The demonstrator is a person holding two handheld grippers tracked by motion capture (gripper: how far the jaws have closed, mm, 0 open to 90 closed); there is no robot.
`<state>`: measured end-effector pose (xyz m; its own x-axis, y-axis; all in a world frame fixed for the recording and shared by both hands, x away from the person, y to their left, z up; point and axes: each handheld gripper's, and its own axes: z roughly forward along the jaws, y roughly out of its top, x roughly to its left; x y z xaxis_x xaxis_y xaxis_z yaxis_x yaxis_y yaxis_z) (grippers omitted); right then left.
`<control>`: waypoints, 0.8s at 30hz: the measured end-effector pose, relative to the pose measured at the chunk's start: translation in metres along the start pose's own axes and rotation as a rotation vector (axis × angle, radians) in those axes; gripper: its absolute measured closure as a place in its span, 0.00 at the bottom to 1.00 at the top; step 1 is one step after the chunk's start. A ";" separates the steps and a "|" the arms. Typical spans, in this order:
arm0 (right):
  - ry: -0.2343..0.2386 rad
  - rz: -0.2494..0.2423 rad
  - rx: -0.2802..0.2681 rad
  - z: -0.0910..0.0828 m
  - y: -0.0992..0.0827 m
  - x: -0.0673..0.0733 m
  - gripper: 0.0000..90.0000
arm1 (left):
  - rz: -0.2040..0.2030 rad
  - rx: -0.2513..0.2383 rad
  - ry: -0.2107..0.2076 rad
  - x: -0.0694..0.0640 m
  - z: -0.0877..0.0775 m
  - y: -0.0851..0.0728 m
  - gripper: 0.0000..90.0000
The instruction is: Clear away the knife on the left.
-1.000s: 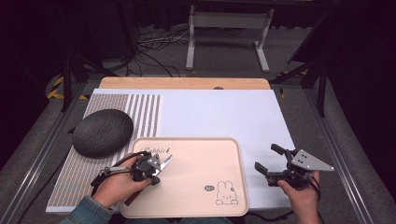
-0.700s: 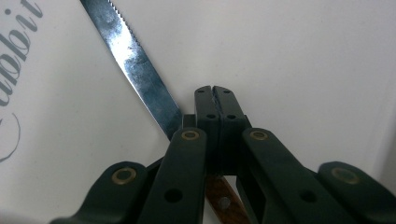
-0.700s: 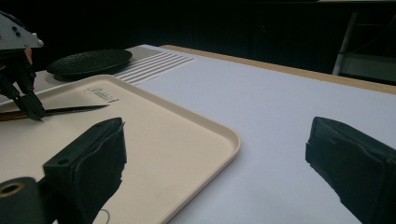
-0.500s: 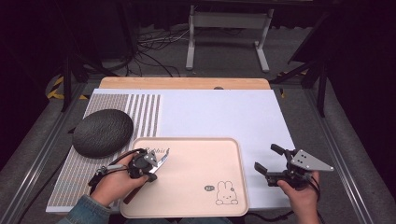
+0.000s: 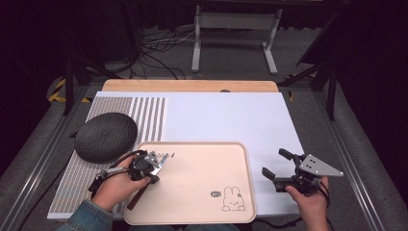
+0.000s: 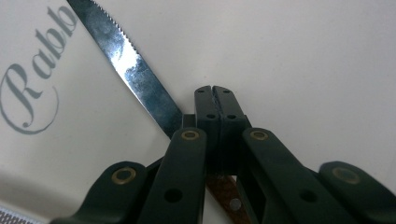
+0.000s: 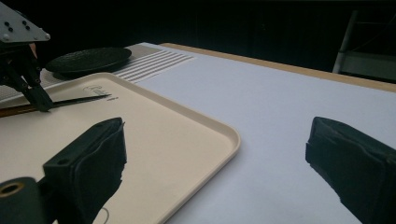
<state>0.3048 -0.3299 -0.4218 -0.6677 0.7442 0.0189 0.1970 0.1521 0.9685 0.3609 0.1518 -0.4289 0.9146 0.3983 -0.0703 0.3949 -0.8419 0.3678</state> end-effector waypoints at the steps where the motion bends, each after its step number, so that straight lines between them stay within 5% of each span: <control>1: 0.000 0.000 0.001 0.000 0.000 0.000 0.07 | -0.002 -0.001 0.004 0.001 0.000 -0.001 1.00; 24: 0.001 -0.002 0.006 0.001 -0.001 0.000 0.07 | -0.085 -0.027 0.045 0.016 -0.006 -0.016 1.00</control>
<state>0.3053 -0.3292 -0.4227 -0.6688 0.7432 0.0170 0.2000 0.1578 0.9670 0.3687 0.1742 -0.4306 0.8725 0.4849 -0.0606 0.4683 -0.7943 0.3869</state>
